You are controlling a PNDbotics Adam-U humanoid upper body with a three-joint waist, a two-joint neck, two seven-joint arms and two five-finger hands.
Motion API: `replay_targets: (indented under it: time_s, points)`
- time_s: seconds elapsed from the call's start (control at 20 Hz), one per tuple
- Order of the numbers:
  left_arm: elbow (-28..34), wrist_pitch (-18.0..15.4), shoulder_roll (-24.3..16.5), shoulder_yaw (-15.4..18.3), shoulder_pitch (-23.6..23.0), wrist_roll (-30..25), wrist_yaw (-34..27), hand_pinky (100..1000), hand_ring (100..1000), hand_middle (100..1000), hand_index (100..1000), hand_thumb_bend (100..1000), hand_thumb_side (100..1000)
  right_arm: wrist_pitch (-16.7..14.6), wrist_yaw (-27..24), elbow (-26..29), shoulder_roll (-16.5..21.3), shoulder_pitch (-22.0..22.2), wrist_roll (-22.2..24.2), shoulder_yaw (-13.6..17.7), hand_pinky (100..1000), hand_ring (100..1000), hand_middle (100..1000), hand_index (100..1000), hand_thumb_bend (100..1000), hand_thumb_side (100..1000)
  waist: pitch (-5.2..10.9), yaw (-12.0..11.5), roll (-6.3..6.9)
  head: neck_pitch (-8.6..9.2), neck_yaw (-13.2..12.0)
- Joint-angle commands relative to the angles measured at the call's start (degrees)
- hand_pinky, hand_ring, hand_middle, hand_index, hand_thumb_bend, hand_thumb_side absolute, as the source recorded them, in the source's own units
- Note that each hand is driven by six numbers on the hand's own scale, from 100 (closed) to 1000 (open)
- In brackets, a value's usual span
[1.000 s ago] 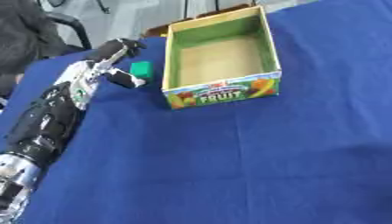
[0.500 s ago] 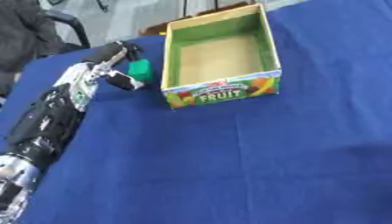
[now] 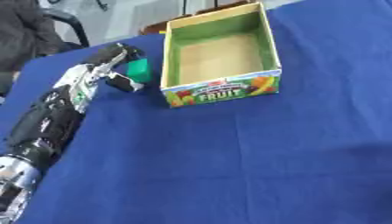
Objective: Pick up objects on the table and place them in the box.
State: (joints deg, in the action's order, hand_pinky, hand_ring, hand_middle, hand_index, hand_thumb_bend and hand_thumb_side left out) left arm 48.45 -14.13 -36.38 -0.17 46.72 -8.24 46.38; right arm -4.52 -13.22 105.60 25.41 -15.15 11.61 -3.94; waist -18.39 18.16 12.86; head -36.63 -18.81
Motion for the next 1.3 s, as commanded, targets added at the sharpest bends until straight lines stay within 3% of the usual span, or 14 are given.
replay_targets:
  time_s: [0.05,0.2,0.35,0.45,0.7,1.1,1.3]
  points:
    - [0.3,-0.2,-1.8,0.1,0.5,-0.3,0.3,630,591,542,757,514,238,0.0,0.2,1.0,0.8,-0.6,0.0,0.2,765,711,579,672,100,1000,0.90,-0.1,-0.46,0.58,-0.2]
    - [0.2,-0.4,-1.5,-0.1,0.3,-0.9,0.3,518,460,456,635,485,220,0.0,0.2,1.0,0.7,-0.6,0.0,0.2,765,711,579,672,100,1000,0.91,-0.2,-0.47,0.58,-0.2]
    - [0.2,-0.4,-1.3,-0.2,0.1,-1.4,0.3,438,392,391,572,474,214,0.0,0.2,1.0,0.7,-0.6,-0.1,0.3,765,711,579,671,100,1000,0.97,-0.3,-0.53,0.61,-0.1]
    - [0.3,-0.3,-1.0,-0.2,0.0,-1.3,0.2,326,304,306,485,475,205,0.0,0.1,1.0,0.6,-0.5,-0.1,0.3,765,712,579,671,100,1000,1.05,-0.4,-0.60,0.67,0.0]
    - [2.3,0.2,-0.8,-0.3,-0.1,-0.1,-1.5,172,178,183,374,466,199,-0.1,0.0,0.9,0.5,-0.4,-0.2,0.5,765,712,579,671,100,1000,1.40,-0.8,-0.92,0.62,0.4]
    - [5.6,1.8,-1.2,-0.8,-0.3,-0.6,-4.8,146,147,150,346,448,200,-0.1,-0.1,0.9,0.4,-0.3,-0.2,0.6,765,713,579,672,100,998,1.71,-0.9,-1.22,0.69,0.5]
    - [9.8,-0.2,-2.1,-1.6,2.5,-1.9,-7.5,156,151,154,353,424,215,-0.1,-0.5,0.8,0.3,0.2,-0.3,0.7,765,714,579,672,100,990,3.19,-1.5,-1.96,0.14,0.7]
